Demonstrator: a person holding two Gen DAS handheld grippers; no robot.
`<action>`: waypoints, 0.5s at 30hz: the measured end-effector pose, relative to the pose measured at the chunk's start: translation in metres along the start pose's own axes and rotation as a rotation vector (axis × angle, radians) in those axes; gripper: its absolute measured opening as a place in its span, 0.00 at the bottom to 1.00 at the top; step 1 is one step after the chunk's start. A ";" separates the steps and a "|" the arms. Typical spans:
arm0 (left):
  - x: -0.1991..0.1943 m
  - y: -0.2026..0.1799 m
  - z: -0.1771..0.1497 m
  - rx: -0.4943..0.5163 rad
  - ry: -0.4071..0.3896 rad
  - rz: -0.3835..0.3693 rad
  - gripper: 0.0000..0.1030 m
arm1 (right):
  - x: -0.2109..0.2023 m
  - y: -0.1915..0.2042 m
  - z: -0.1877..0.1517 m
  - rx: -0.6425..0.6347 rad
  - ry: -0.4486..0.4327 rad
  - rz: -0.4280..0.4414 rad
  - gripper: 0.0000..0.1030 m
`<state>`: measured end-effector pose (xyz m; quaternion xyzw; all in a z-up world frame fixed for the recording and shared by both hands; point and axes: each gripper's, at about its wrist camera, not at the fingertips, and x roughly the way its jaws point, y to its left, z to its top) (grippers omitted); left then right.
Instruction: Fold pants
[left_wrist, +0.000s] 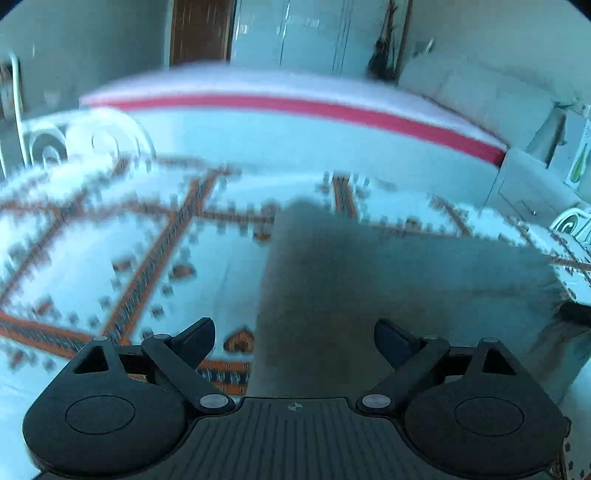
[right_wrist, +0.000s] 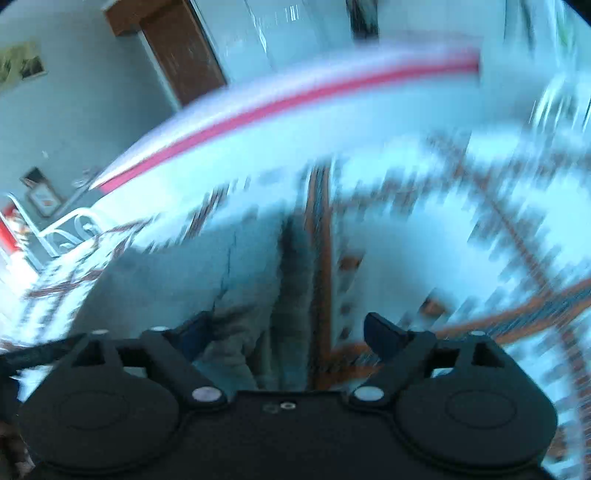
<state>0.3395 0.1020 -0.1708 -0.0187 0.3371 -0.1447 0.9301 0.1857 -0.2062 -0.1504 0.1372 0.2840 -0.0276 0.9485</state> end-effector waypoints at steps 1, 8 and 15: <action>-0.012 -0.007 -0.003 0.029 -0.018 -0.018 0.91 | -0.005 0.010 0.003 -0.037 -0.032 0.011 0.71; -0.033 -0.040 -0.064 0.210 0.068 0.015 0.92 | 0.018 0.071 -0.022 -0.365 0.056 -0.009 0.47; -0.081 -0.024 -0.055 0.085 0.068 0.009 0.94 | -0.015 0.062 -0.021 -0.305 -0.001 0.005 0.65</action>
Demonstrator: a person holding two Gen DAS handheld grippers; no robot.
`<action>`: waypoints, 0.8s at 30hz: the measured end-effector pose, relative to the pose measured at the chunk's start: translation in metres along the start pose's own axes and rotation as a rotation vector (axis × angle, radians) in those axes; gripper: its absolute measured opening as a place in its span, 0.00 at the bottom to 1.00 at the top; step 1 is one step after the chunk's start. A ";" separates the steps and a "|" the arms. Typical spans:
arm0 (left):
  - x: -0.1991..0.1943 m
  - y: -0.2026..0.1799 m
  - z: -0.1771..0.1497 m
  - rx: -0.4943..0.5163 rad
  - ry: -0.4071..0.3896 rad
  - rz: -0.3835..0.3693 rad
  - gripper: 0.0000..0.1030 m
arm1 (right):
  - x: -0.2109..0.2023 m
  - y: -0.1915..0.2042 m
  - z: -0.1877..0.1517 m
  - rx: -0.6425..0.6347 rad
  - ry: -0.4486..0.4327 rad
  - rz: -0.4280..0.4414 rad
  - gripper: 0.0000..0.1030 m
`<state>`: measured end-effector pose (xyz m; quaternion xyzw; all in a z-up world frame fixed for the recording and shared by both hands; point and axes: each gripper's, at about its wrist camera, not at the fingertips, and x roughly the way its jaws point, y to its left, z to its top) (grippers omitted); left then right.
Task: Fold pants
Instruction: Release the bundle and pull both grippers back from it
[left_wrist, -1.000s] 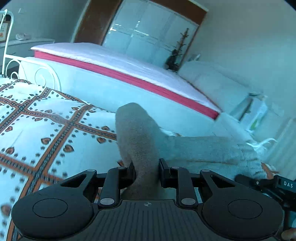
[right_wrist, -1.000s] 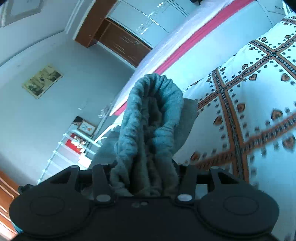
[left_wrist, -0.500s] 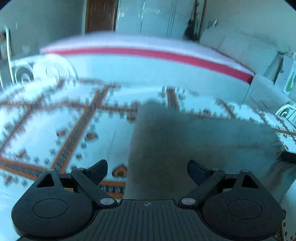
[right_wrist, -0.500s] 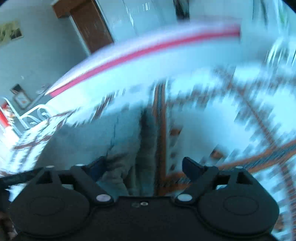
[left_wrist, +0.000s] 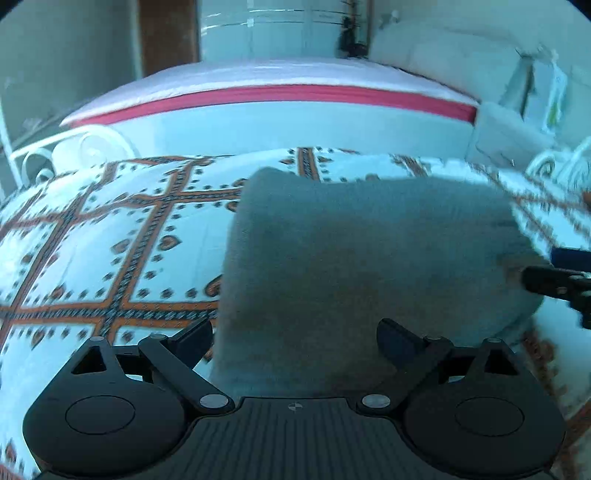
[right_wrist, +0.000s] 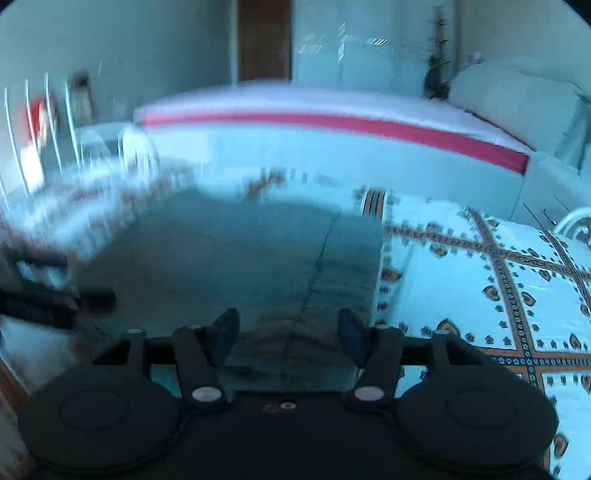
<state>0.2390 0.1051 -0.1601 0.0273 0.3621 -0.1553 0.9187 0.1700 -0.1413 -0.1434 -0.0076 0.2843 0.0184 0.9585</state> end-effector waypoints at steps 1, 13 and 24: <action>-0.012 0.002 0.001 -0.022 0.000 0.002 1.00 | -0.013 -0.004 0.004 0.052 -0.027 0.011 0.87; -0.167 -0.011 -0.030 -0.040 -0.086 0.073 1.00 | -0.138 0.012 -0.007 0.191 -0.160 0.028 0.94; -0.272 -0.020 -0.066 -0.020 -0.206 0.095 1.00 | -0.213 0.029 -0.022 0.215 -0.253 -0.049 0.94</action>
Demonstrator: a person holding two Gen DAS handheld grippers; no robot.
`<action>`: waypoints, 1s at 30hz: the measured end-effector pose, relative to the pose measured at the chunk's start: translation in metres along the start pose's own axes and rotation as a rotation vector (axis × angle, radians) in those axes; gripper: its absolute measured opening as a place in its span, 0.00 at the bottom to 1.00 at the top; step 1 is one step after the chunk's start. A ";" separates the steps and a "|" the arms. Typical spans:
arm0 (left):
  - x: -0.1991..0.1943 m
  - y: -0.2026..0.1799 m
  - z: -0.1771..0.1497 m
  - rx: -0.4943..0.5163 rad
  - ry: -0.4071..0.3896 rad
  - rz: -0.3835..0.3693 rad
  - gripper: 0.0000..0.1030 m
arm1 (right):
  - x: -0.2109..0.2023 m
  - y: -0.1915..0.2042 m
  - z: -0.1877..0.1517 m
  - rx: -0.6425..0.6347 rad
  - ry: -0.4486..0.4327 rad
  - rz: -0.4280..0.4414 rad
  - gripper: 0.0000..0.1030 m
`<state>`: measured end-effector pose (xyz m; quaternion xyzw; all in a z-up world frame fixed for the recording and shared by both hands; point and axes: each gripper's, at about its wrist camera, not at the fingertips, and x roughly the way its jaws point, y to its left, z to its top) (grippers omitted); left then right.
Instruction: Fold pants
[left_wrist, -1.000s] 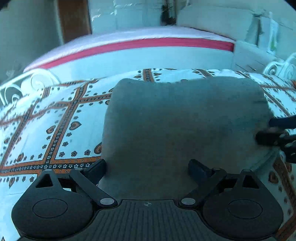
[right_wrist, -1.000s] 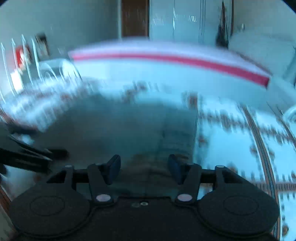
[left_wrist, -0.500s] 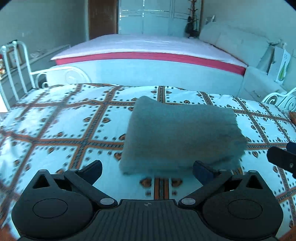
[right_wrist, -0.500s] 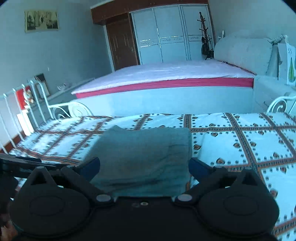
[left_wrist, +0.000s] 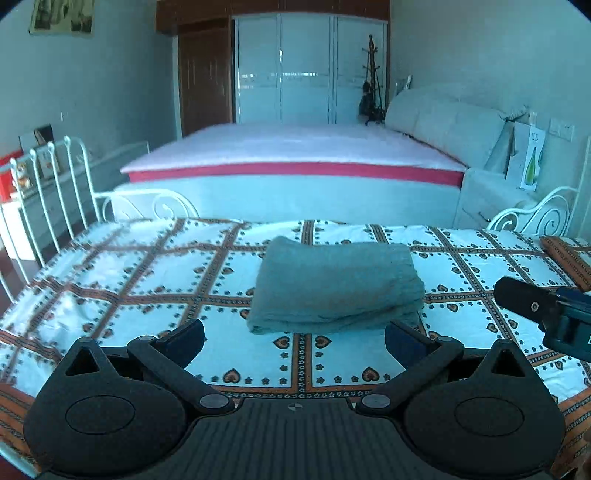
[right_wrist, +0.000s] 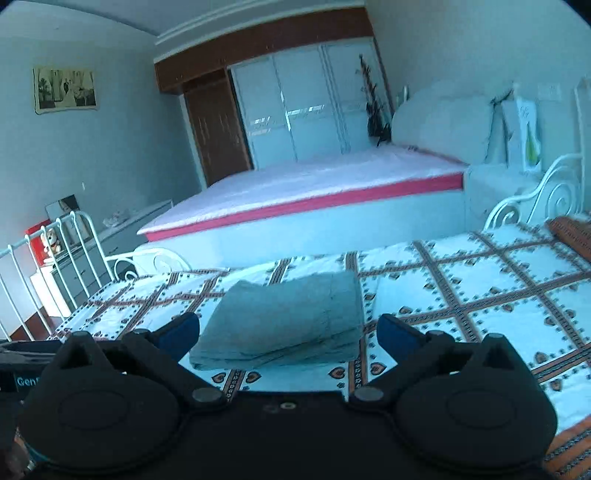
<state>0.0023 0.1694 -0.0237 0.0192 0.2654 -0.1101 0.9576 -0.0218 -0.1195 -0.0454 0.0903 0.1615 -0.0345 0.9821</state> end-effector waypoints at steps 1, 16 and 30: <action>-0.006 0.001 -0.001 0.003 -0.007 0.004 1.00 | -0.006 0.003 0.000 -0.014 -0.012 -0.005 0.94; -0.014 0.002 -0.003 0.023 -0.030 -0.029 1.00 | -0.016 0.014 -0.005 -0.059 -0.038 -0.023 0.94; -0.004 -0.001 -0.005 -0.005 -0.019 -0.077 1.00 | -0.017 0.016 -0.013 -0.058 -0.031 -0.032 0.94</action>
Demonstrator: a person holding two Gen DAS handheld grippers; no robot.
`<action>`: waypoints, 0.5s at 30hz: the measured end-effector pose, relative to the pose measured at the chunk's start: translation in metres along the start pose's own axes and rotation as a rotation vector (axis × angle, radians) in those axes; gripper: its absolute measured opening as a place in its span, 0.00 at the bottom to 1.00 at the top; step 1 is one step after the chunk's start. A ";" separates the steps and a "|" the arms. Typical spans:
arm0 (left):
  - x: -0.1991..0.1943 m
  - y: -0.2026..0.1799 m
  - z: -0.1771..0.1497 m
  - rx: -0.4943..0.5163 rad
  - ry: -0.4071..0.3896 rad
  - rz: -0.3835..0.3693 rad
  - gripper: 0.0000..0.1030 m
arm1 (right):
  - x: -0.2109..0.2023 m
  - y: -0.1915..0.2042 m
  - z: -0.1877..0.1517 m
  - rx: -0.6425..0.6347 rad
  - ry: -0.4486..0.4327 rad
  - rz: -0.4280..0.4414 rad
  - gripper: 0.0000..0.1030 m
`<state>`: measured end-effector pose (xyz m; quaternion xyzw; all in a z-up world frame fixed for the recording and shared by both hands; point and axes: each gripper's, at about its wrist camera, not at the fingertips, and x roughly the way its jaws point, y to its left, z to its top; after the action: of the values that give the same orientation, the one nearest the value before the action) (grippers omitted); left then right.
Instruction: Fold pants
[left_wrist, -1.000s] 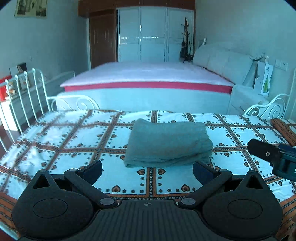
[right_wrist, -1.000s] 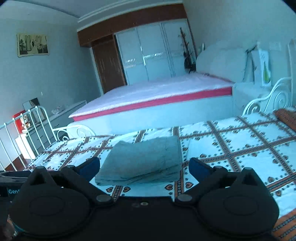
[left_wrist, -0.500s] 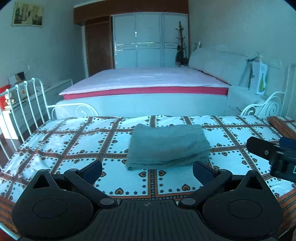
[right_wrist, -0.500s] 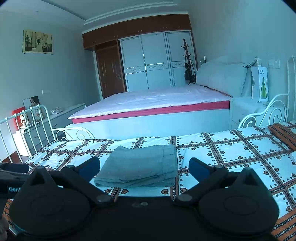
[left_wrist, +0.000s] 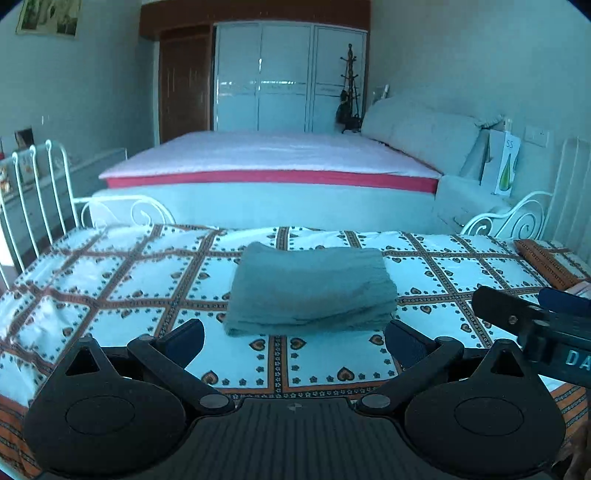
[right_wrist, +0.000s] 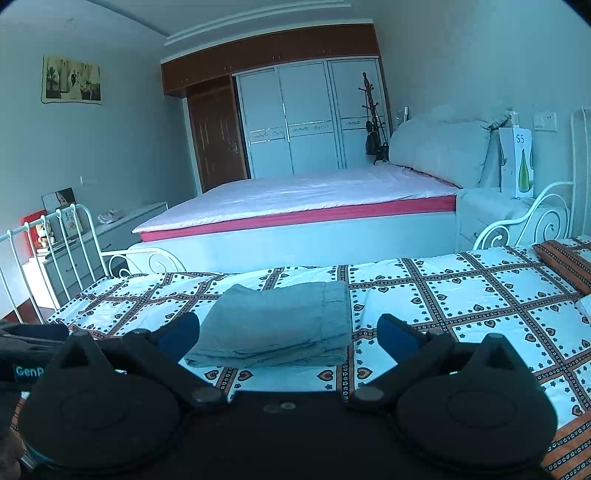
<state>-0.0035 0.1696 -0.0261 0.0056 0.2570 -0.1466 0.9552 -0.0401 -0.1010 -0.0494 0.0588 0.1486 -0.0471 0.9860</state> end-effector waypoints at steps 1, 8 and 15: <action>0.002 0.000 -0.001 0.008 0.002 0.014 1.00 | 0.000 0.000 0.000 0.003 0.000 0.001 0.94; 0.006 -0.006 -0.003 0.043 0.008 0.029 1.00 | 0.000 0.001 -0.001 -0.002 0.005 -0.006 0.94; 0.006 -0.003 -0.002 0.025 0.000 0.021 1.00 | 0.001 0.005 -0.003 -0.017 0.005 -0.022 0.94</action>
<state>-0.0007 0.1648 -0.0309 0.0202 0.2553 -0.1396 0.9565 -0.0400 -0.0960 -0.0524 0.0491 0.1520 -0.0565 0.9855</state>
